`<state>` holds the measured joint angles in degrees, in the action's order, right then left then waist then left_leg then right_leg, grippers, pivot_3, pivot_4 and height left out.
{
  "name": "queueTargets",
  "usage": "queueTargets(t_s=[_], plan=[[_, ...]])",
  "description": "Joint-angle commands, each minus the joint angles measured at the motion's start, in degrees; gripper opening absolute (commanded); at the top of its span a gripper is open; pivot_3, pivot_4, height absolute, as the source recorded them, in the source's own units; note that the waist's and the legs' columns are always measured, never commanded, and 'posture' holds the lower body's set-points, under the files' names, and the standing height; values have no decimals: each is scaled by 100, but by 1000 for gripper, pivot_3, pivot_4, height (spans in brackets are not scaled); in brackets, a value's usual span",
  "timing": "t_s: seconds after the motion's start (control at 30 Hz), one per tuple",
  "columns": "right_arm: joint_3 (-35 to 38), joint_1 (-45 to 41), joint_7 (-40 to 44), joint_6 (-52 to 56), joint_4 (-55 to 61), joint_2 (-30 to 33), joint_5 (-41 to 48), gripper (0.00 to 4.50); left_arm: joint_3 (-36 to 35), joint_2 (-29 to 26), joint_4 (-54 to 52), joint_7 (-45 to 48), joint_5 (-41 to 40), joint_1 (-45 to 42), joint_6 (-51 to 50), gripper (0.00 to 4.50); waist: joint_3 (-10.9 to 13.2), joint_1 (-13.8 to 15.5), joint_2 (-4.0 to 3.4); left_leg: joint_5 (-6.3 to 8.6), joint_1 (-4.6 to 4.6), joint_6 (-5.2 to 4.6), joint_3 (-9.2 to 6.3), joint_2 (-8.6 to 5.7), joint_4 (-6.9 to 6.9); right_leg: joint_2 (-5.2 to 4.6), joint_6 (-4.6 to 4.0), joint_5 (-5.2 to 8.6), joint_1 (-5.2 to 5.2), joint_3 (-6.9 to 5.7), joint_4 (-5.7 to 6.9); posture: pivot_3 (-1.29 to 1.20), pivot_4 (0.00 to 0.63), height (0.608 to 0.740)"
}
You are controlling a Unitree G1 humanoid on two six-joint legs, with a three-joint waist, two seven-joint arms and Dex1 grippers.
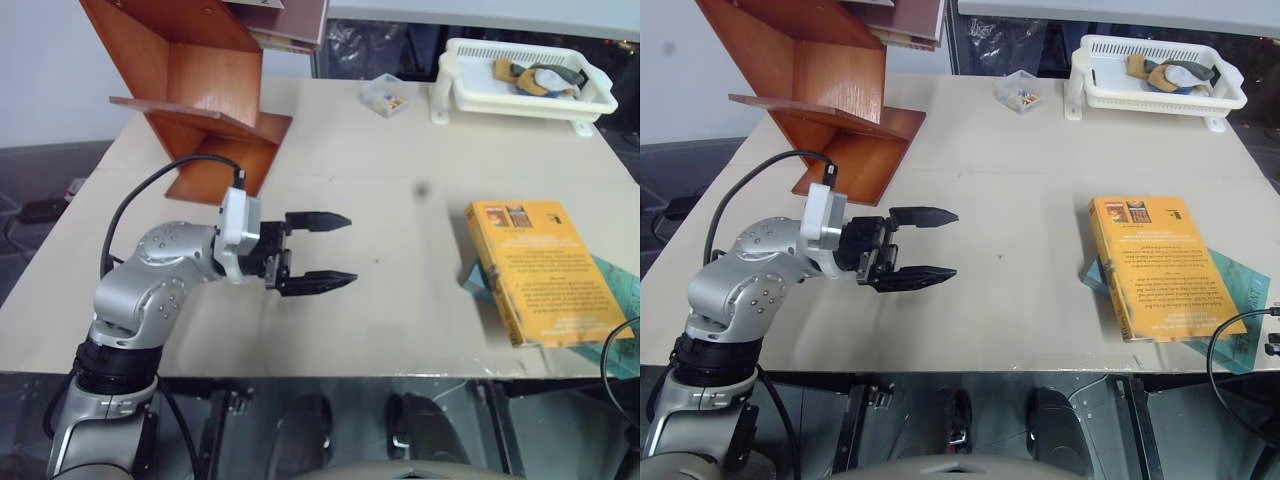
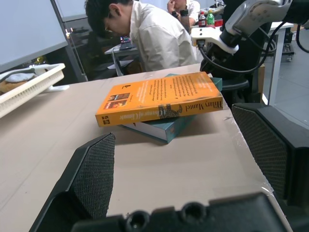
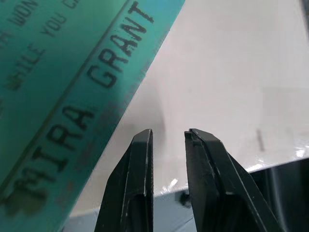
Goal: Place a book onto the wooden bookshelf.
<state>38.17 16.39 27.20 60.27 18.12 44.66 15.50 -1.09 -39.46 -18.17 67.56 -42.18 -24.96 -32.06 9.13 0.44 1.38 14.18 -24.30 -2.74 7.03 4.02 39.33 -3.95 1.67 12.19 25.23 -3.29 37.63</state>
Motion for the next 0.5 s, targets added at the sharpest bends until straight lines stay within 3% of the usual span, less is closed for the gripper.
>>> queueTargets(t_s=[0.03, 0.1, 0.23, 0.5], plan=[[-176, -464, 63, -439, -346, -62, 75, 1079, -19, -37, -74, 51, -4, -96, 52, 4500, 0, -14, 0, 0, 2, 0, 3, 0, 0, 0, 0, 0, 0, 3, 0, 0, 150, 740], [-385, -620, 118, -802, -545, -76, 22, 1079, -44, -49, -95, 36, 5, -78, 43, 4500, 0, -13, 0, 0, 4, 0, 4, 0, 0, 0, 0, 0, -1, 4, 1, 0, 150, 740], [-779, -818, 214, -980, -601, -51, 36, 68, -112, -96, -149, -14, -8, -6, 7, 4500, 0, 0, -1, 0, 4, 0, 1, 0, -4, 2, 0, 0, -2, 1, 1, 0, 150, 740], [-1230, -1130, 215, -982, -245, -157, 179, 68, -211, -137, -245, -217, -10, 195, 10, 4500, 0, -18, -1, 0, 6, 0, 4, 3, -4, 2, 0, 0, -2, 3, 1, 0, 150, 740]])
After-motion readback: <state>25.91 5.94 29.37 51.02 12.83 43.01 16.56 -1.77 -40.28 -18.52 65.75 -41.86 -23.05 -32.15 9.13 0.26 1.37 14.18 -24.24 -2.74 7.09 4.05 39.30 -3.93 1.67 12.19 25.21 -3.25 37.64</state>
